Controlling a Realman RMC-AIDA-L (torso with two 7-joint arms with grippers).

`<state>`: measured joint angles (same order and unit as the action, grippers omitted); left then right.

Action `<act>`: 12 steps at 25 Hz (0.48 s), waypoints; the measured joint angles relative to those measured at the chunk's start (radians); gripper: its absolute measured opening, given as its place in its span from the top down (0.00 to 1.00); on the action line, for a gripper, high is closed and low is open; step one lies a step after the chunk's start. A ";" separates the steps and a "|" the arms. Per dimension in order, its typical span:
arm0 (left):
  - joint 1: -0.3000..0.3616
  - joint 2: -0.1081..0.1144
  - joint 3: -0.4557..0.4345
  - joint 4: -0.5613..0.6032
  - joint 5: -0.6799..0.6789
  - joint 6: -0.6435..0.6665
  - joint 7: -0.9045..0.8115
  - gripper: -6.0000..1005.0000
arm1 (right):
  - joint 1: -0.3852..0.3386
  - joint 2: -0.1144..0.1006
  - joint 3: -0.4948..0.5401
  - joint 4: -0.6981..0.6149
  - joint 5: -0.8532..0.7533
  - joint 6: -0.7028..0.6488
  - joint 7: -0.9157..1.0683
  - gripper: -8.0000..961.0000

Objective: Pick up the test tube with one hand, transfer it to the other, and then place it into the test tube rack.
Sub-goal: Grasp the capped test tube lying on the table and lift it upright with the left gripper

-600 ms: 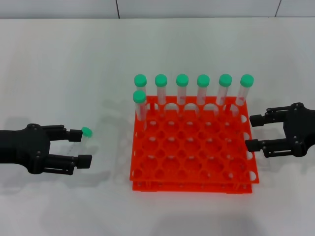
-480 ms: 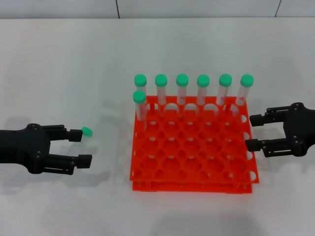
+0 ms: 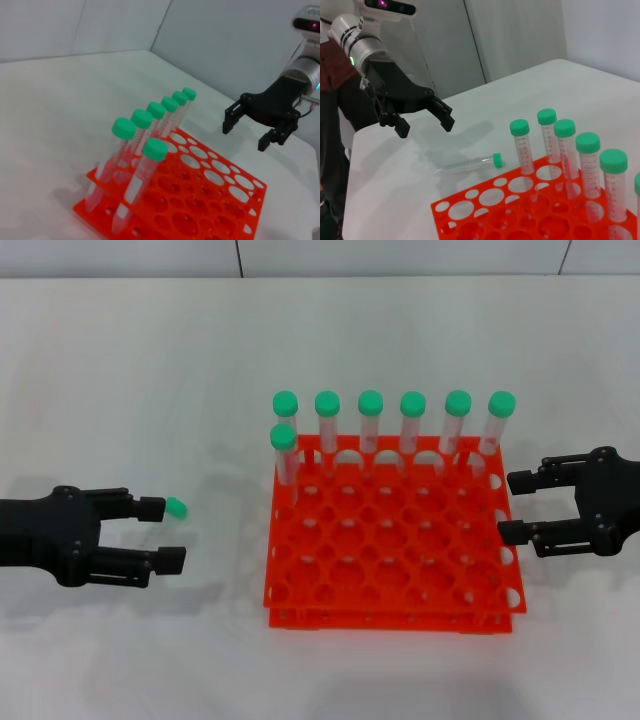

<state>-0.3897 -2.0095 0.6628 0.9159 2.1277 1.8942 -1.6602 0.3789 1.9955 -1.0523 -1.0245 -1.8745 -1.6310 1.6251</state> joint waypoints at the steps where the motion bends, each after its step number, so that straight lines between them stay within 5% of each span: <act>1: 0.000 0.000 -0.001 0.000 0.000 -0.004 -0.002 0.12 | 0.000 0.000 0.000 0.000 0.000 0.000 0.000 0.31; 6: -0.002 0.016 0.000 0.004 0.004 -0.011 -0.052 0.12 | 0.000 0.002 0.000 0.000 0.000 0.004 0.001 0.31; 12: -0.021 0.062 -0.003 0.028 0.042 -0.034 -0.233 0.12 | 0.000 0.005 0.002 0.000 0.007 0.013 0.001 0.31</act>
<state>-0.4102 -1.9479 0.6595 0.9437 2.1700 1.8605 -1.8935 0.3788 2.0007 -1.0505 -1.0247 -1.8677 -1.6176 1.6260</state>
